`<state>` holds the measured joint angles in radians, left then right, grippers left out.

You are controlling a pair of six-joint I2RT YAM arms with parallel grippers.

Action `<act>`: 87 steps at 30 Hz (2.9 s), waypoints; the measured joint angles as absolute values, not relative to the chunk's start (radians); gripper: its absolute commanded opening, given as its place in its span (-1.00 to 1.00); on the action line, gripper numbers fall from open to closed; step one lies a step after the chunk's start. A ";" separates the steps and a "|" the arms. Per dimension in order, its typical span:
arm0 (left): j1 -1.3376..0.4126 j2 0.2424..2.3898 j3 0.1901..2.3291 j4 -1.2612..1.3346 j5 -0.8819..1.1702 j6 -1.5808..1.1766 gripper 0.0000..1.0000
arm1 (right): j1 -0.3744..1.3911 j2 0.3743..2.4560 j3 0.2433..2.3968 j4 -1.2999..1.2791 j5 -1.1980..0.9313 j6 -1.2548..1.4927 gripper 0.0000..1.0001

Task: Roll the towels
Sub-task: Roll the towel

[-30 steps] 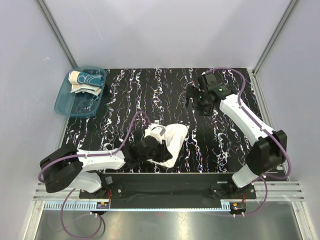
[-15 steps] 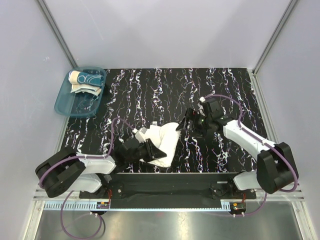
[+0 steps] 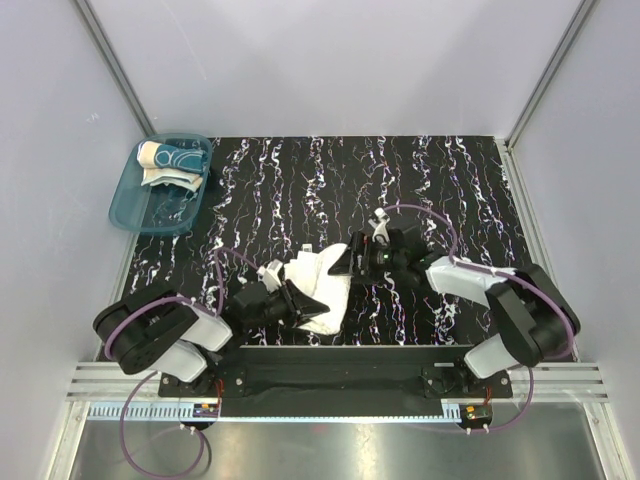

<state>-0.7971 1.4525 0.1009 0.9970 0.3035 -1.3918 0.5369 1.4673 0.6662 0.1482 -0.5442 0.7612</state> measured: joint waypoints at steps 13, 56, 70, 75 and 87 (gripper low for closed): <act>-0.789 1.264 0.160 0.663 0.284 -1.308 -0.89 | 0.598 1.670 0.664 0.381 -0.547 0.795 -0.60; -1.311 1.555 0.844 -0.155 -0.464 -0.538 0.86 | 0.744 1.776 1.326 -0.872 0.041 0.620 -0.76; -1.312 1.595 0.823 -0.068 -0.474 -0.577 -0.52 | 0.737 1.794 1.356 -0.904 0.005 0.605 0.99; -1.309 1.598 0.821 -0.049 -0.470 -0.581 -0.52 | 0.669 1.771 1.356 -0.908 -0.010 0.615 0.99; -1.046 1.388 0.484 0.327 -0.065 -0.739 -0.64 | 0.374 1.392 1.217 -0.814 0.023 0.635 0.99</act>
